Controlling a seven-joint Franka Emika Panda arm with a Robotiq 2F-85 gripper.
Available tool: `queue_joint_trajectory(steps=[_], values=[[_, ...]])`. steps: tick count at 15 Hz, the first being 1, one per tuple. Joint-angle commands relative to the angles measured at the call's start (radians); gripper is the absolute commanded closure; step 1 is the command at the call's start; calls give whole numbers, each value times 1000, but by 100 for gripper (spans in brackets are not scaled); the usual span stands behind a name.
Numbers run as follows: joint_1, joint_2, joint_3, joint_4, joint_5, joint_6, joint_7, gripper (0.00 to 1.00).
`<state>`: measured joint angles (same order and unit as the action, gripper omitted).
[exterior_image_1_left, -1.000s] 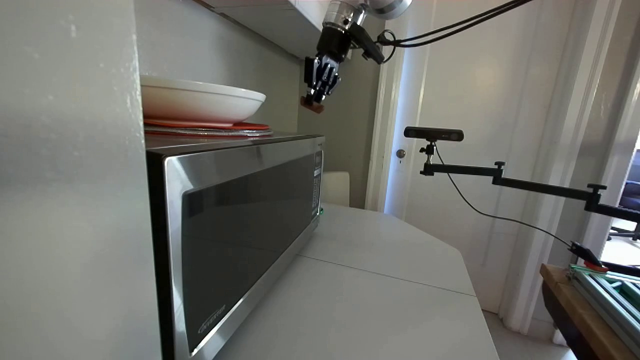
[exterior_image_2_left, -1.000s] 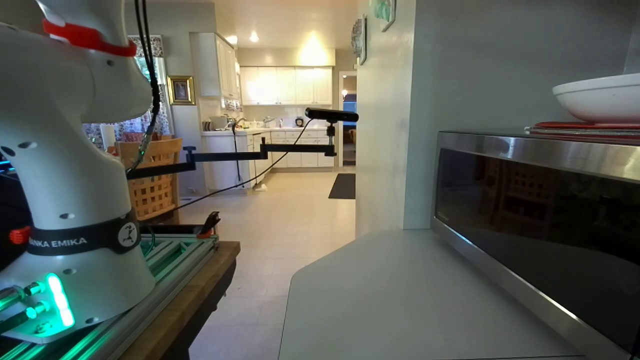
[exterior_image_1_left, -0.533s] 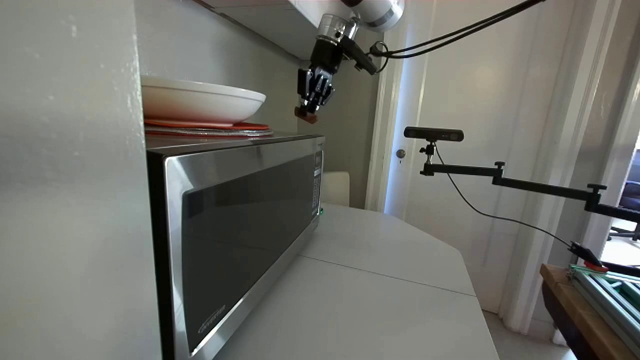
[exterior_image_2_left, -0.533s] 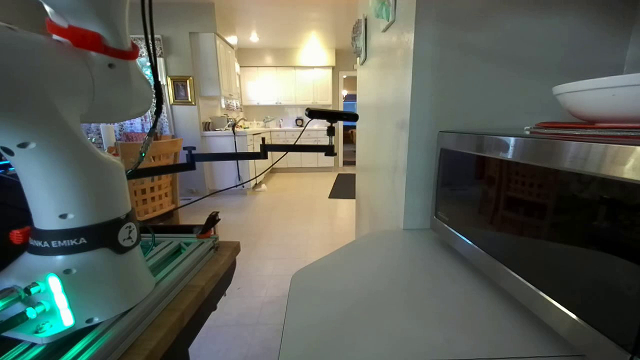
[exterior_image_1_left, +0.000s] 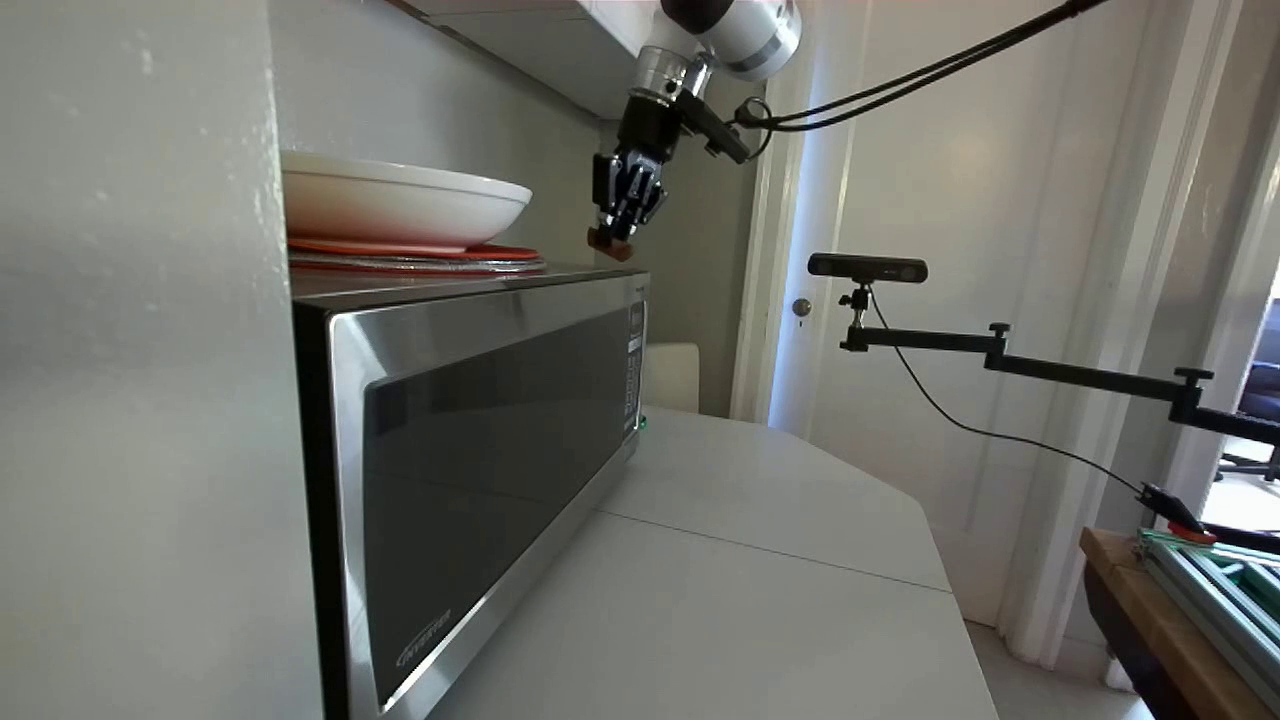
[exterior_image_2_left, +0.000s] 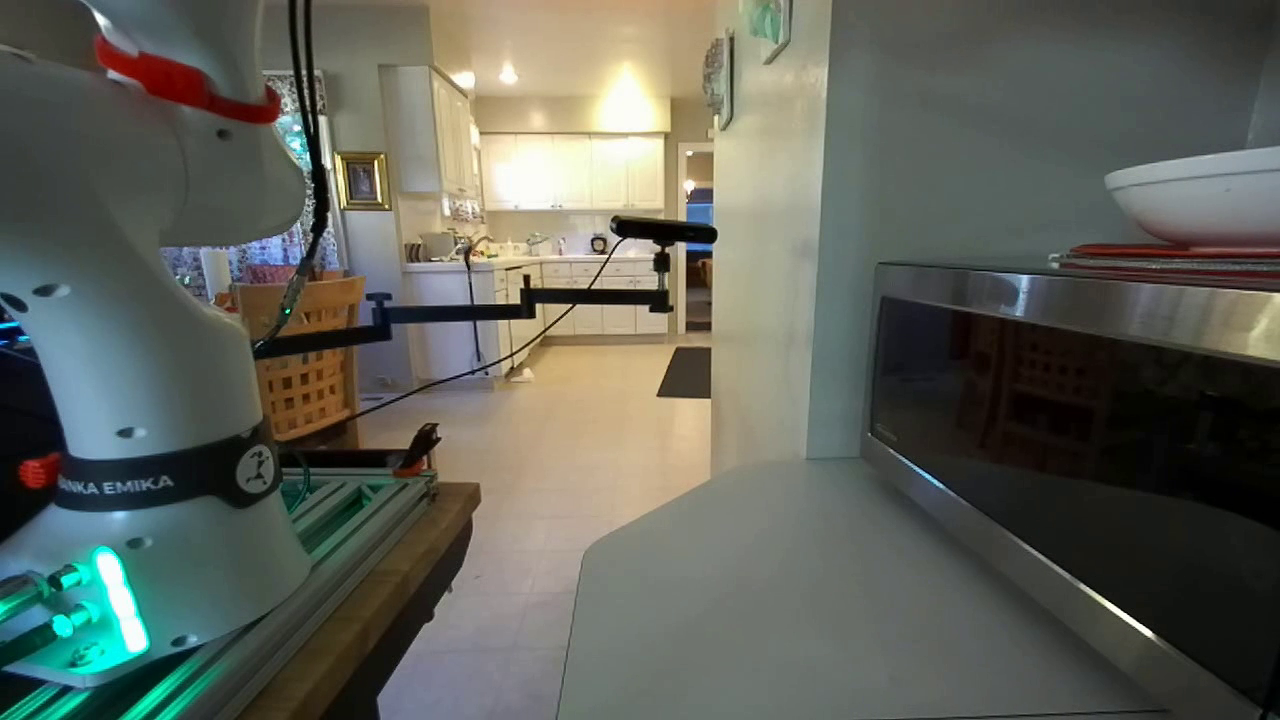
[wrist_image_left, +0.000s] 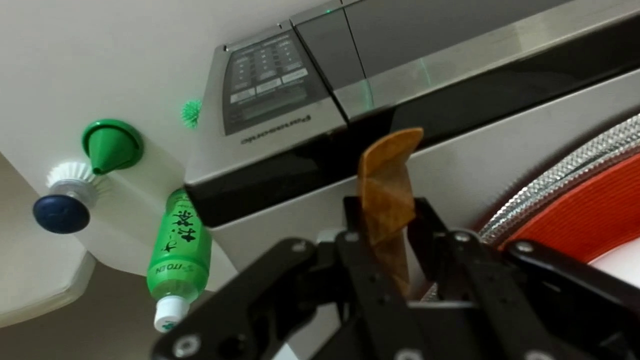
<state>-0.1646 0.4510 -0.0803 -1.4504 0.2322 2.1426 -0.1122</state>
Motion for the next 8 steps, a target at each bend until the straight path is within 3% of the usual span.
queue_joint_trajectory(steps=[1, 5, 6, 7, 8], values=[[-21, 27, 21, 38, 20, -3, 8, 93], [-23, 31, 23, 37, 18, -2, 9, 93], [-23, 31, 24, 37, 18, -3, 10, 84], [-23, 32, 24, 37, 17, -2, 11, 55], [-23, 32, 24, 37, 17, -2, 11, 55]])
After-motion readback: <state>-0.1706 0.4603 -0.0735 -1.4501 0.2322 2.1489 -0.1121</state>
